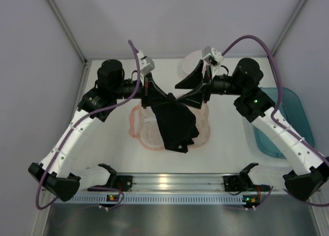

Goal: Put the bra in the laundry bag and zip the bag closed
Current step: Place the bra in the laundry bag.

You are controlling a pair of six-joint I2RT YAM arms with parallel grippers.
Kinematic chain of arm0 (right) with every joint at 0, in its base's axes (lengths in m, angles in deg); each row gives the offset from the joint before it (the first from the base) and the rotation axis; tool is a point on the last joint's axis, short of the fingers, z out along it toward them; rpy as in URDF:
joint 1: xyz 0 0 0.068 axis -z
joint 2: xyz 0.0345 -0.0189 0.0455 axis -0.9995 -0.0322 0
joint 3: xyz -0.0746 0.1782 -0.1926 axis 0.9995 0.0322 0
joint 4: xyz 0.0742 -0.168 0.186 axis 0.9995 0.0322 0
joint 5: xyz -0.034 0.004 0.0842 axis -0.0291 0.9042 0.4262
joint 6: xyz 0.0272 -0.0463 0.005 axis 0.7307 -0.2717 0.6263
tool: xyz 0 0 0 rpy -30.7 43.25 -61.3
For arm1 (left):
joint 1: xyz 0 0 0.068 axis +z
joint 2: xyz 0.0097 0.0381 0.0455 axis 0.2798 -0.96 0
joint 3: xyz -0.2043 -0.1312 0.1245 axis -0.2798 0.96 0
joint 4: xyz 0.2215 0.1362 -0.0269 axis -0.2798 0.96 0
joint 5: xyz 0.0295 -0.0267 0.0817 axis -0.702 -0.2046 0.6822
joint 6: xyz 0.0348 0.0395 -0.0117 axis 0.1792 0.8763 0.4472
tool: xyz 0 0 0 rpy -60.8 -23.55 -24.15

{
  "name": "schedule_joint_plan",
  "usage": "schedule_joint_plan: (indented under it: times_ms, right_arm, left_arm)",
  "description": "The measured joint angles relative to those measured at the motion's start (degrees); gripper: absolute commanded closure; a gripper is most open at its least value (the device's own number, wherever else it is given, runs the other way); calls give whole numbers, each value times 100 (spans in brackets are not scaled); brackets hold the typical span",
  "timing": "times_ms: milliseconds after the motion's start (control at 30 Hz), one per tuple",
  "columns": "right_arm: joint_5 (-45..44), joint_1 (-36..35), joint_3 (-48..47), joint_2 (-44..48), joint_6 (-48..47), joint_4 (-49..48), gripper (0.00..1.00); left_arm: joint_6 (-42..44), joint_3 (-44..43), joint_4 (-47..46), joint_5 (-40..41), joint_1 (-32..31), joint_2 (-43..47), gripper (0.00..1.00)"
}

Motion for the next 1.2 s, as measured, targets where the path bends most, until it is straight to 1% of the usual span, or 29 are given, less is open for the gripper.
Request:
schedule_joint_plan:
  times_ms: [67,133,300,433,500,633,833,1000,1067,1133,1200]
  right_arm:
    - [-50,142,9,-57,271,-170,1]
    - [-140,433,11,-116,612,-358,1]
    - [-337,1165,9,-229,1222,-627,1]
    - [-356,1650,11,-306,1429,-682,1]
    - [-358,1775,11,-310,1423,-680,1]
    - [-337,1873,11,-319,1346,-678,1]
    - [-271,1947,90,-339,1196,-658,1]
    - [-249,1987,208,-345,1110,-555,1]
    - [-238,1987,236,-345,1099,-549,1]
    - [-223,1987,238,-348,1095,-546,1]
    - [-210,1987,238,-348,1069,-551,1]
  left_arm:
    - [155,-334,179,280,94,-149,100]
    - [282,-645,315,490,306,-262,100]
    - [616,-1665,461,918,1113,-798,100]
    - [966,-2441,382,1016,1676,-1453,100]
    - [1137,-2555,195,1023,1869,-1714,100]
    - [1456,-2734,-170,962,2037,-2229,100]
    - [1937,-3438,-522,815,2094,-3158,100]
    - [2286,-3512,-710,675,2146,-3453,100]
    - [2426,-3399,-793,560,2175,-3469,100]
    - [2583,-3104,-870,452,2203,-3386,100]
    - [2769,-2544,-920,343,2212,-3187,100]
